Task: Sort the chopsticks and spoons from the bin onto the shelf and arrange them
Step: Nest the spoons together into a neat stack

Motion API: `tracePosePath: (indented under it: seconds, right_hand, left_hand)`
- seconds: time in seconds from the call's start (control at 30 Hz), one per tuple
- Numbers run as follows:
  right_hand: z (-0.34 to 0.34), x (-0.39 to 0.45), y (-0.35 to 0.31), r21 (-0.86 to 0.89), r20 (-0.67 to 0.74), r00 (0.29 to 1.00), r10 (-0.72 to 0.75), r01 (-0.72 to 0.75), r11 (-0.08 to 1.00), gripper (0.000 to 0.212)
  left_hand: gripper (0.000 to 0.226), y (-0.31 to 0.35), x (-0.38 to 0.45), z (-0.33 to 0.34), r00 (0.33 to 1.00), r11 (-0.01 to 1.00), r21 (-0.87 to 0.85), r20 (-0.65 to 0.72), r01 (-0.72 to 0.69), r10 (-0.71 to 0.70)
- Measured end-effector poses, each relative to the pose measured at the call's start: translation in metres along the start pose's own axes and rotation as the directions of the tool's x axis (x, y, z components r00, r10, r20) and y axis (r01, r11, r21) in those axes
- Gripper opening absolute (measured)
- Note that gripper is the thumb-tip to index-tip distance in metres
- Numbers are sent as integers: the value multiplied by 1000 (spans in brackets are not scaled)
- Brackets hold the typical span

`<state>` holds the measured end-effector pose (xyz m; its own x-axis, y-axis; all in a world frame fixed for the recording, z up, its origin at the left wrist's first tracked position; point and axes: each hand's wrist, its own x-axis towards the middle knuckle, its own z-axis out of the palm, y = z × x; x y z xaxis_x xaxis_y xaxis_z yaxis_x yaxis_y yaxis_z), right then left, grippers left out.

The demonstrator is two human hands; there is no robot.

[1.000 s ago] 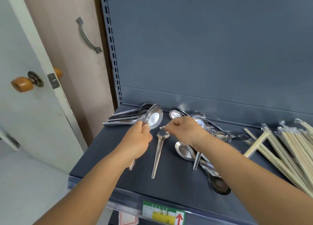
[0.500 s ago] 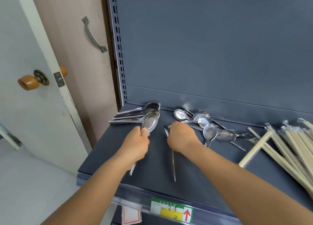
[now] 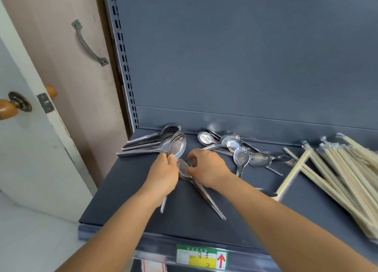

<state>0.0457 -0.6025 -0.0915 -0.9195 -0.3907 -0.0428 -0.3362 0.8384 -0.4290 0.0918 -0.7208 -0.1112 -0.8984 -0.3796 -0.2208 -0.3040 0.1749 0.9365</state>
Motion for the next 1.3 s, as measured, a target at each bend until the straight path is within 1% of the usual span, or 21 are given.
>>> tracePosePath:
  seconds: [0.03, 0.1, 0.17, 0.2, 0.23, 0.27, 0.3, 0.33, 0.4, 0.47, 0.5, 0.6, 0.63, 0.73, 0.77, 0.8, 0.9, 1.0, 1.07, 1.13, 1.3]
  right_hand:
    - [1, 1, -1, 13, -2, 1000, -2, 2, 1000, 23]
    - [-2, 3, -1, 87, -10, 1000, 11, -10, 996, 18]
    - [-10, 5, 1, 173, -30, 998, 51, -45, 984, 11]
    - [-15, 5, 4, 248, -42, 995, 87, -74, 966, 5]
    - [-19, 6, 5, 358, -28, 990, 138, -119, 926, 6]
    - [-23, 6, 6, 481, 12, 984, 180, -164, 862, 8]
    - [-26, 5, 6, 577, 60, 977, 204, -201, 792, 9]
    - [-28, 6, 7, 636, 90, 972, 216, -223, 739, 11]
    - [-30, 6, 10, 687, 99, 966, 238, -240, 686, 18]
    - [-32, 5, 15, 715, 74, 962, 264, -236, 658, 26]
    - [-33, 4, 18, 709, 45, 962, 270, -221, 670, 29]
    - [-41, 3, 32, 571, -47, 962, 268, -194, 798, 34]
    - [-45, 3, 38, 540, -65, 961, 269, -192, 820, 33]
    - [-59, 3, 61, 504, -103, 959, 262, -177, 845, 19]
    - [-62, 5, 70, 456, -123, 957, 264, -182, 871, 12]
    - [-64, 6, 80, 364, -140, 952, 273, -207, 908, 12]
    - [-66, 9, 103, 87, -148, 949, 278, -268, 960, 33]
    - [-63, 9, 111, -14, -128, 956, 264, -268, 963, 32]
    - [-62, 10, 112, -18, -139, 956, 259, -264, 964, 21]
    - [-64, 11, 113, 23, -143, 956, 255, -254, 967, 7]
    - [-76, 8, 118, 253, -164, 962, 219, -173, 952, 13]
  left_hand:
    - [24, 0, -2, -1, 1000, 1000, -15, -3, 0, 0]
    - [26, 3, -5, -4, 1000, 998, -64, -18, 2, -3]
    - [28, 4, -6, -7, 1000, 995, -95, -29, 7, -10]
    - [29, 5, -7, -8, 1000, 995, -97, -25, 13, -15]
    - [29, 6, -7, -8, 1000, 996, -93, -13, 15, -16]
    - [29, 8, -7, -7, 1000, 997, -82, 7, 12, -12]
    - [27, 10, -8, -4, 1000, 998, -66, 30, 5, -3]
    - [26, 13, -9, -1, 999, 999, -46, 50, -5, 7]
    - [26, 21, -13, 8, 995, 999, -45, 97, -18, 23]
    - [25, 29, -16, 19, 985, 995, -103, 171, -1, 19]
    - [25, 31, -16, 24, 978, 994, -109, 206, 2, 21]
    - [23, 35, -13, 37, 960, 997, -75, 277, -20, 41]
    - [23, 35, -11, 41, 956, 997, -70, 289, -21, 40]
    - [24, 38, -4, 51, 959, 1000, -5, 283, -24, 24]
    - [24, 39, -2, 53, 961, 1000, 14, 276, -22, 18]
    - [24, 39, 1, 55, 962, 999, 29, 271, -19, 11]
    - [22, 40, 7, 62, 964, 998, 55, 265, -18, 3]
    - [22, 43, 9, 67, 963, 999, 52, 268, -7, -7]
    - [22, 45, 8, 68, 964, 999, 53, 266, -10, -5]
    - [23, 47, 8, 70, 965, 999, 40, 262, -11, 0]
    - [27, 50, 7, 73, 967, 1000, 18, 256, 0, -5]
